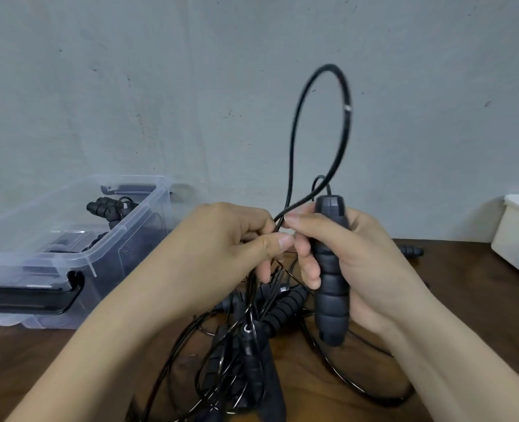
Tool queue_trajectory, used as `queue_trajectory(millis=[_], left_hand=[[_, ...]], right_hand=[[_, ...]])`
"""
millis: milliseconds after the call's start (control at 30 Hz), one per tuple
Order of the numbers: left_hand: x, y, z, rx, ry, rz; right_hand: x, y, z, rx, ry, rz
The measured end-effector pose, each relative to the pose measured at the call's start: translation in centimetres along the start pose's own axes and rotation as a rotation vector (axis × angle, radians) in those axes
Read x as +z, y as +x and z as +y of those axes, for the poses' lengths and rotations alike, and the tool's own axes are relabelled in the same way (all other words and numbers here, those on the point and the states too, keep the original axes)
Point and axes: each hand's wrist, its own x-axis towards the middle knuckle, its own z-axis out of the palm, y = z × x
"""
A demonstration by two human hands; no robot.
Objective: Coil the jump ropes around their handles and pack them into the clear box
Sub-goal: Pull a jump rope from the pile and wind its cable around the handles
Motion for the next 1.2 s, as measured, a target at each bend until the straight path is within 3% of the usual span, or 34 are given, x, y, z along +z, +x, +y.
queue_trajectory(millis=[300,467,767,933,1200], left_hand=[[0.4,0.3,-0.1,-0.004,0.044,-0.034],[0.5,0.3,-0.2,-0.008,0.069,-0.031],[0.8,0.3,-0.1,0.009,0.066,-0.052],[0.7,0.2,0.0,-0.016,0.078,-0.102],[0.8,0.2,0.5,-0.030,-0.005,-0.085]], right_hand=[[-0.4,-0.1,-0.2,-0.063,-0.020,0.082],[-0.5,-0.2,-0.1,-0.053,-0.101,0.006],[-0.4,-0.2,0.0,-0.050,-0.170,0.072],[-0.6,-0.2,-0.3,-0.064,-0.238,0.023],[-3.4,0.7,-3.0,-0.074,-0.018,0.201]])
